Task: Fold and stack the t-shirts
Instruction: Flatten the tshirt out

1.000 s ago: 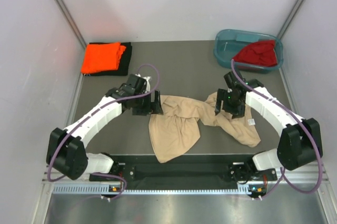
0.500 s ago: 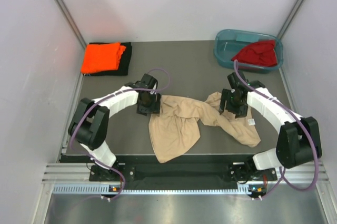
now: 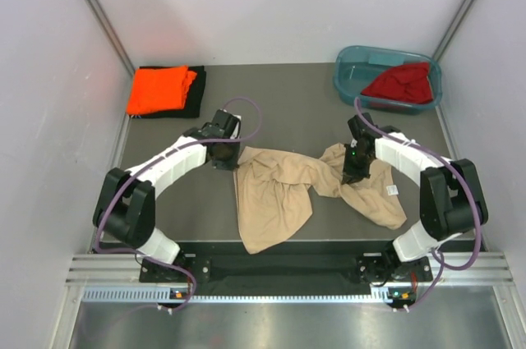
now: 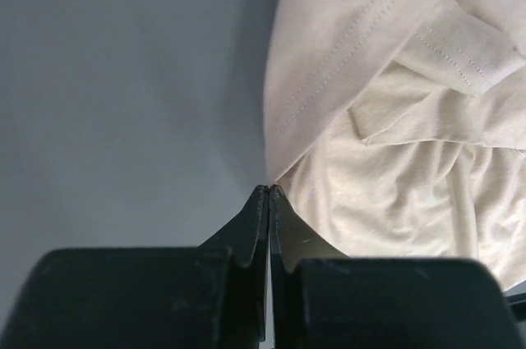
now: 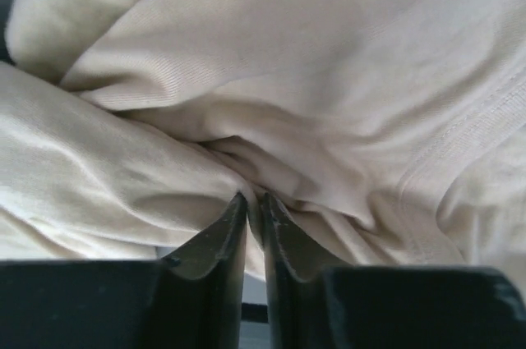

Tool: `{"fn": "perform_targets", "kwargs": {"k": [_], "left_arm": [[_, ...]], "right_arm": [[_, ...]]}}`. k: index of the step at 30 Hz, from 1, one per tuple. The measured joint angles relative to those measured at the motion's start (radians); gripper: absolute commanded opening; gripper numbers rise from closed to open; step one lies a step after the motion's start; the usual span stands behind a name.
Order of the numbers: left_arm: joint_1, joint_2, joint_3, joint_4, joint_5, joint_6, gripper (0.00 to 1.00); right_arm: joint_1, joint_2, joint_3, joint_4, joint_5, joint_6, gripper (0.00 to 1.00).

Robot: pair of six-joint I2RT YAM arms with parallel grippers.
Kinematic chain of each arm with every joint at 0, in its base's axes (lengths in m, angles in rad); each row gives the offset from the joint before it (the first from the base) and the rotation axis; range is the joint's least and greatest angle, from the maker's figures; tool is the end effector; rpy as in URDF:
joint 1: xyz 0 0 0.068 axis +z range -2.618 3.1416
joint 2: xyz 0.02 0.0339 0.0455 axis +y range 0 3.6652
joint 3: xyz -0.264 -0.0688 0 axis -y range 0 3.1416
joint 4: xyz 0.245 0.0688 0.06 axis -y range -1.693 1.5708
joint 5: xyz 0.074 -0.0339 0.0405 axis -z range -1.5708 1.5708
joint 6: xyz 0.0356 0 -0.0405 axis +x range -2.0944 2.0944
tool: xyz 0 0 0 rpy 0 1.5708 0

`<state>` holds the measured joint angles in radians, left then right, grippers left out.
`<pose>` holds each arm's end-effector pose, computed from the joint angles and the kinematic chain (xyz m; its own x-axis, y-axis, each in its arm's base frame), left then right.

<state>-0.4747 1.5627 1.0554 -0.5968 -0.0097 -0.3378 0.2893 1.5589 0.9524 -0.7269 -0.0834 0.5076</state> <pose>0.2763 -0.1416 0.2130 -0.8996 0.0897 -0.4274 0.1643 0.9763 -0.1409 0.2657 0.0822 0.1807 -0.9614 0.2192 -0.1662 0.1880 0.9646 0.1851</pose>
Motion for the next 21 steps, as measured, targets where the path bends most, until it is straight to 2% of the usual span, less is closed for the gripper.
{"fn": "perform_targets", "kwargs": {"k": [2,10,16,21], "left_arm": [[0.005,-0.033,0.002,-0.011,-0.029,0.007,0.00],[0.009,-0.223,0.063,-0.080,-0.171,0.040,0.00],[0.014,-0.406,0.199,-0.111,-0.371,0.067,0.00],[0.014,-0.587,0.287,-0.109,-0.480,0.072,0.00]], "right_arm": [[0.000,0.000,0.019,-0.005,-0.002,-0.010,0.00],[0.003,-0.111,0.190,-0.134,0.016,-0.068,0.00],[0.016,-0.306,0.435,-0.264,0.112,-0.143,0.00],[0.016,-0.505,0.636,-0.311,0.161,-0.159,0.00]]}}
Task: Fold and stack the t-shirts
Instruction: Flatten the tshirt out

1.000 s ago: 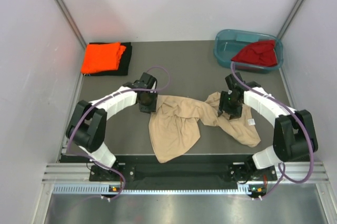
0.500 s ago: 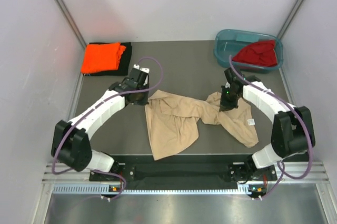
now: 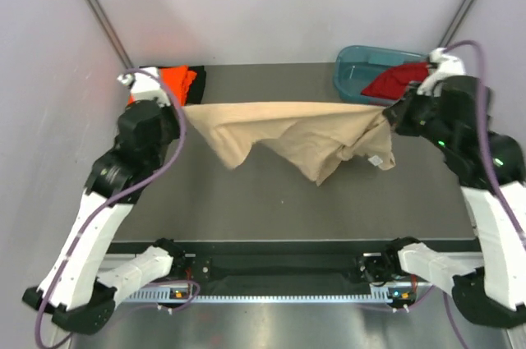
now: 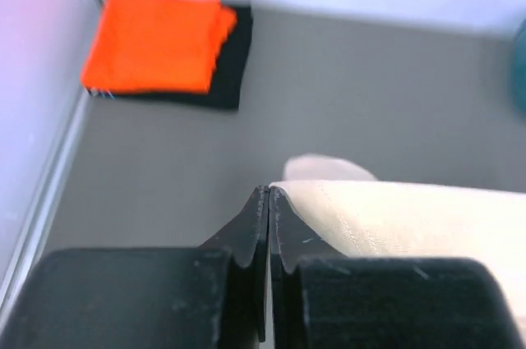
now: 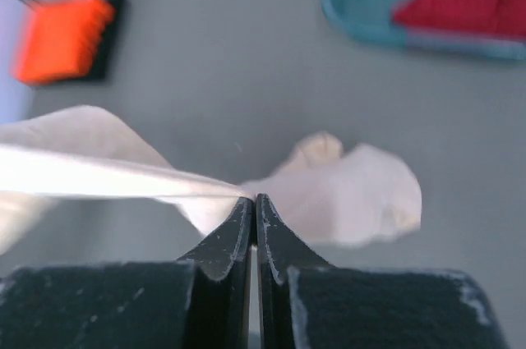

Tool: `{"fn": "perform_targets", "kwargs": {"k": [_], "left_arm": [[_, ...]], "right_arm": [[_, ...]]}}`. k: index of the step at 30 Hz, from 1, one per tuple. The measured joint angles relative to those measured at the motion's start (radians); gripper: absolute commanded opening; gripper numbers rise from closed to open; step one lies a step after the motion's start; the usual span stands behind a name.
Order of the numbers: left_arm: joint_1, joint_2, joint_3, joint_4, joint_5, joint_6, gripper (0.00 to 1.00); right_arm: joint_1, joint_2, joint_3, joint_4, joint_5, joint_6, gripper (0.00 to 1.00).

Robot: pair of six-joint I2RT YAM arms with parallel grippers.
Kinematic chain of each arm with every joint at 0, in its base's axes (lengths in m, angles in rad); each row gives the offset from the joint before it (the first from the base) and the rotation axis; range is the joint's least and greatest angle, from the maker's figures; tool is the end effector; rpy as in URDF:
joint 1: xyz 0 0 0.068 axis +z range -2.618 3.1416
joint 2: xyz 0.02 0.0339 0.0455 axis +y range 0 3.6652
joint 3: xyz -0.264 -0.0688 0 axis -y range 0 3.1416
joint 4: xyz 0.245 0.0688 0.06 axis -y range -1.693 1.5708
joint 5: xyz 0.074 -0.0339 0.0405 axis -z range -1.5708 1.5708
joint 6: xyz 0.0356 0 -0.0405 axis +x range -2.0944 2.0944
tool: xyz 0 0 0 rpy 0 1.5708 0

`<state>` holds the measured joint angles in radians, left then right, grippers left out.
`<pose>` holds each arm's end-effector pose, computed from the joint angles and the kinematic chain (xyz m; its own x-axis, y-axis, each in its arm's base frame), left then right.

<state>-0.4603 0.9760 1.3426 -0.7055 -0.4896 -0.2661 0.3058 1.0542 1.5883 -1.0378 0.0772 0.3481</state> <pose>0.1675 -0.0644 0.4409 -0.2860 -0.1173 -0.9510 -0.0835 0.9918 -0.0972 0.1590 0.0473 0.4666 -0.5131 0.1947 -0.8360 -0.0646 0.9624 0.2638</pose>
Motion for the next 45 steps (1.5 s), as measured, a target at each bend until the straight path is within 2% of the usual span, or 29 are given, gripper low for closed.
{"fn": "perform_targets", "kwargs": {"k": [6,12,13,16,18,19,22,23,24,26,27,28,31,33,36,40,43,45], "left_arm": [[0.004,-0.171,0.070,-0.006,-0.117,0.025,0.00],[0.005,-0.199,0.129,0.003,-0.181,0.042,0.00],[0.005,-0.187,0.130,0.003,-0.181,0.042,0.00],[0.005,-0.108,0.153,-0.007,-0.163,0.041,0.01],[0.006,-0.018,0.188,-0.011,-0.123,0.040,0.11],[0.006,0.021,0.207,-0.021,-0.100,0.038,0.16],[0.006,0.140,0.245,-0.041,-0.001,0.033,0.38],[0.006,0.173,0.246,-0.052,0.040,0.034,0.43],[0.006,0.201,0.245,-0.068,0.083,0.029,0.53],[0.006,0.233,0.230,-0.082,0.177,0.020,0.62],[0.006,0.237,0.213,-0.080,0.223,0.012,0.69],[0.006,0.235,0.191,-0.075,0.275,0.007,0.71],[0.007,0.226,0.106,-0.039,0.463,-0.013,0.77],[0.007,0.234,0.034,0.011,0.607,-0.049,0.77],[-0.007,0.288,-0.086,0.123,0.790,-0.133,0.76],[-0.097,0.484,-0.145,0.214,0.914,-0.216,0.73],[-0.203,0.636,-0.138,0.249,0.956,-0.246,0.70],[-0.286,0.763,-0.126,0.262,0.993,-0.278,0.70]], "right_arm": [[0.004,-0.089,0.253,-0.031,-0.026,-0.017,0.00],[0.004,0.004,0.284,-0.032,-0.098,-0.024,0.02],[0.003,0.048,0.284,-0.031,-0.117,-0.021,0.05],[-0.003,0.231,0.313,-0.010,-0.206,0.013,0.26],[-0.010,0.386,0.365,0.004,-0.270,0.029,0.29],[-0.014,0.483,0.393,0.019,-0.293,0.031,0.38],[-0.031,0.705,0.411,0.048,-0.314,0.025,0.43],[-0.043,0.774,0.426,0.021,-0.320,0.018,0.45],[-0.058,0.833,0.446,-0.003,-0.322,0.009,0.46],[-0.088,0.897,0.451,-0.032,-0.320,-0.016,0.49],[-0.097,0.900,0.430,-0.042,-0.319,-0.026,0.50],[-0.106,0.887,0.395,-0.045,-0.318,-0.035,0.54],[-0.125,0.734,0.130,-0.006,-0.318,-0.054,0.57],[-0.123,0.608,-0.084,-0.006,-0.321,-0.059,0.57],[-0.123,0.463,-0.227,-0.011,-0.312,-0.056,0.57],[-0.126,0.353,-0.368,-0.026,-0.241,-0.015,0.57],[-0.140,0.307,-0.449,-0.030,-0.188,0.032,0.59],[-0.194,0.257,-0.541,-0.042,-0.153,0.077,0.61]]}}
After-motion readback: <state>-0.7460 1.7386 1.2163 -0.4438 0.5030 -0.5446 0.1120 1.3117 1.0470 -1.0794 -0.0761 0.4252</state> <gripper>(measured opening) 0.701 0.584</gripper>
